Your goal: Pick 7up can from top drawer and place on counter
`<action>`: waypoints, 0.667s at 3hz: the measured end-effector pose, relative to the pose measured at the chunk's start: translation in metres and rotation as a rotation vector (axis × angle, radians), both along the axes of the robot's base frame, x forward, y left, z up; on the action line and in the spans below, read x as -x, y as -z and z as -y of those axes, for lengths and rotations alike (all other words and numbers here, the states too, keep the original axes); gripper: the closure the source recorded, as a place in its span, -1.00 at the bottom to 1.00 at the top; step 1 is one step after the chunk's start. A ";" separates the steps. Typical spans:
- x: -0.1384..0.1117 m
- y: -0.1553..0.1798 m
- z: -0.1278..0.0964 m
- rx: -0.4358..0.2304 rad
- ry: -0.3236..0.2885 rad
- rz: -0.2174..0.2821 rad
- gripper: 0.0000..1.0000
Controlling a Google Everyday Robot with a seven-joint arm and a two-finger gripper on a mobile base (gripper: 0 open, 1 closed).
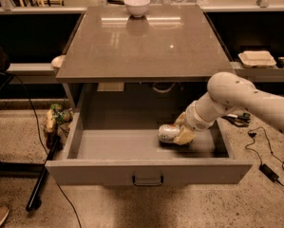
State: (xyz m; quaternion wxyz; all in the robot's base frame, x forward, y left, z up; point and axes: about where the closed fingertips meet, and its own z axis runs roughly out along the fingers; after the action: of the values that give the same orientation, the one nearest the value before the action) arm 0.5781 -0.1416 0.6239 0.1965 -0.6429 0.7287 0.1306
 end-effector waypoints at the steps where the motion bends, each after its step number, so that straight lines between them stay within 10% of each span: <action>1: -0.004 -0.037 0.011 0.015 -0.012 0.051 1.00; 2: -0.013 -0.091 0.028 0.043 -0.026 0.126 1.00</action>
Offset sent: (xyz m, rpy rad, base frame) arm 0.0283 -0.0548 0.1804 -0.0868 -0.2479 0.0409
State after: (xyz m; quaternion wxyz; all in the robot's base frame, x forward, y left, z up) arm 0.5910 -0.1692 0.7150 0.2265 -0.6632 0.7092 0.0766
